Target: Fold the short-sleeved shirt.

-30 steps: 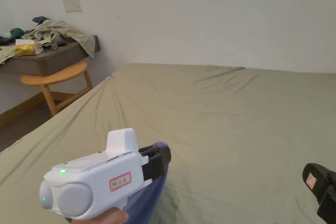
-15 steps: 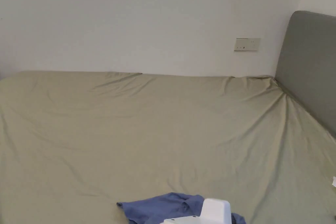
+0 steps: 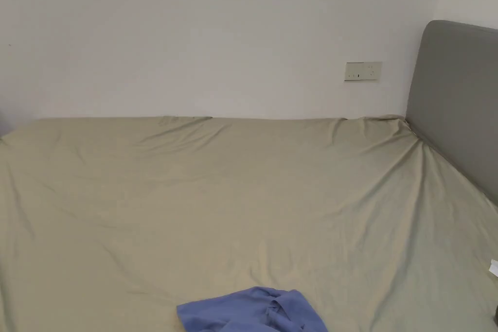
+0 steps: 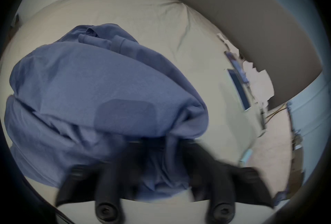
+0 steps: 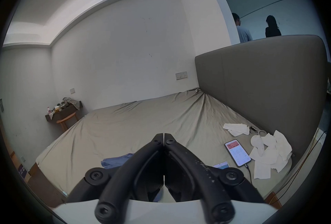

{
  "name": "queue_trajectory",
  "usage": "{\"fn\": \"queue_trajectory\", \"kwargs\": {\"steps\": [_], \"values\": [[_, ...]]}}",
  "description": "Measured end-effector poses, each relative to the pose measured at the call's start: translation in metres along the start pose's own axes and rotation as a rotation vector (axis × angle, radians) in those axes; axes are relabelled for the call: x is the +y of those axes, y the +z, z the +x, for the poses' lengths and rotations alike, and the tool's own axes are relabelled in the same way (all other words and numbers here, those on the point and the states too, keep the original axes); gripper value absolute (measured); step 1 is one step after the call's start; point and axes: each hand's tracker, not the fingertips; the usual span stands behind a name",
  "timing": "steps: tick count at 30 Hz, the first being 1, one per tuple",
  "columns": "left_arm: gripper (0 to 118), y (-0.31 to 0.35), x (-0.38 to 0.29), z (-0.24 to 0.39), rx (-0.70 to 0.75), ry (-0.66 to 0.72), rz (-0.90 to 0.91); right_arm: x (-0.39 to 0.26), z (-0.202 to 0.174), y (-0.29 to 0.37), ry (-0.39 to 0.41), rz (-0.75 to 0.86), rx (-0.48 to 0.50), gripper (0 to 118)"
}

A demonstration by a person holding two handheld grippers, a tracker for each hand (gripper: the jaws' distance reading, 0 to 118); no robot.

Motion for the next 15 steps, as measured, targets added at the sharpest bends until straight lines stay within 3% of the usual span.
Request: {"fn": "queue_trajectory", "kwargs": {"steps": [1, 2, 4, 8, 11, 15], "values": [[115, 0.022, 0.005, -0.005, -0.077, 0.065, -0.032, 0.001, 0.001, 0.000, -0.001, 0.008, 0.010, 0], [118, 0.059, 0.005, -0.009, -0.128, 0.102, 0.116, 0.004, -0.002, 0.002, 0.010, 0.020, 0.017, 0], [115, 0.144, 0.002, -0.015, -0.111, 0.099, 0.446, 0.009, -0.008, 0.006, 0.048, 0.049, 0.011, 0], [118, 0.301, -0.026, -0.034, 0.245, 0.023, 0.893, 0.014, -0.014, 0.012, 0.109, 0.097, -0.008, 0], [118, 0.379, -0.063, -0.053, 0.510, 0.056, 1.047, 0.016, -0.017, 0.016, 0.117, 0.105, -0.014, 0], [118, 0.426, -0.103, -0.071, 0.632, 0.130, 1.042, 0.014, -0.019, 0.018, 0.102, 0.115, -0.024, 0]]}}
